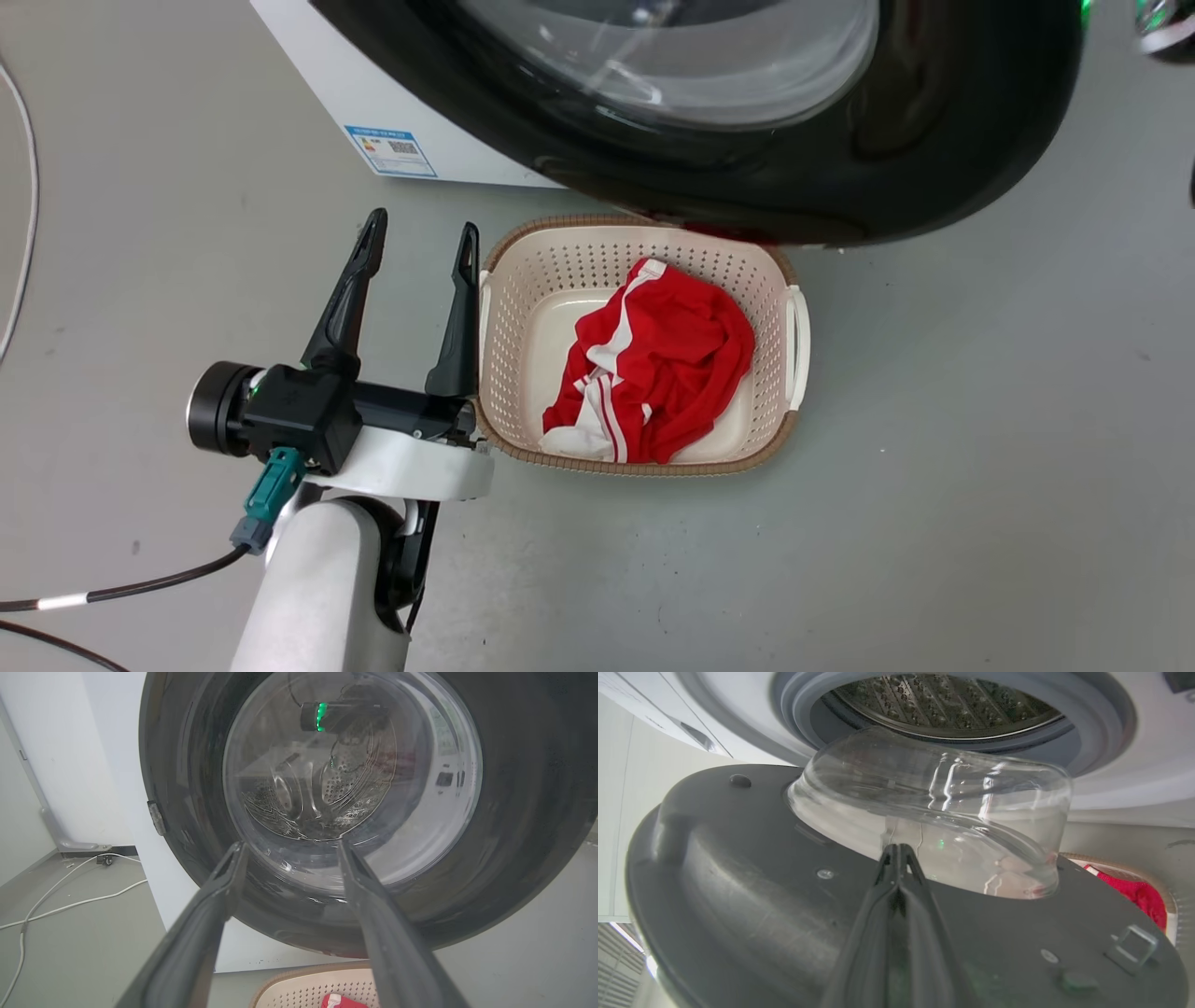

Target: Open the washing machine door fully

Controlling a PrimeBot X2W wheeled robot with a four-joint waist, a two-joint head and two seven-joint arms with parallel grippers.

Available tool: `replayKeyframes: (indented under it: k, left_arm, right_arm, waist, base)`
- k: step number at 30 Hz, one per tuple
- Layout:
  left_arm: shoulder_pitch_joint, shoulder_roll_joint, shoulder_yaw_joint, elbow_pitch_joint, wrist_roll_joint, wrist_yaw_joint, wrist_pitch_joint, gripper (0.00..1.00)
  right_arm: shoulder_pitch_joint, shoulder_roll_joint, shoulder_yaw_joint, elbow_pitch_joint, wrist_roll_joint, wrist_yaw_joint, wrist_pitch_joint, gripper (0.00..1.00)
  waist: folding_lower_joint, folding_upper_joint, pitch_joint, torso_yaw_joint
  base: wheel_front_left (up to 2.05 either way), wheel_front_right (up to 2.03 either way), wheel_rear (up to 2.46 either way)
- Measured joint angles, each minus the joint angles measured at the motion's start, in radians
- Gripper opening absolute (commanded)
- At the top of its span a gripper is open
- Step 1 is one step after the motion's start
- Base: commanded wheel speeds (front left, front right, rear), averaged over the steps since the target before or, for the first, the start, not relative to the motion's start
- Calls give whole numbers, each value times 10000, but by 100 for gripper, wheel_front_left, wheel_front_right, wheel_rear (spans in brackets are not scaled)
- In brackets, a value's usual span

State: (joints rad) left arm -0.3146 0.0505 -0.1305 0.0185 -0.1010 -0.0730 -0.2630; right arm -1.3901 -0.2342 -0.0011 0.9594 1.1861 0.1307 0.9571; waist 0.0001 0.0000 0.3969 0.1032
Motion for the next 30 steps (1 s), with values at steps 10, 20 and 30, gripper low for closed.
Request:
replayKeyframes:
  k: [10,20,30]
  left_arm:
    - [354,2,104,332,90,-2,0,100]
    - [1003,0,84,790,174,-58,0,100]
    - [1523,2,71,1051,8,-48,0,100]
  right_arm:
    - [1901,683,-205,-1415,750,0,1266,0]
    - [3937,1390,44,-2571,909,0,1904,0]
    - [5440,1753,558,-3172,1271,0,2242,0]
  waist:
    - [-1,0,-811,-230]
    - [-1,0,-1991,-403]
    - [-3,0,-2964,-437]
  base:
    - [0,0,0]
    - [0,0,0]
    - [0,0,0]
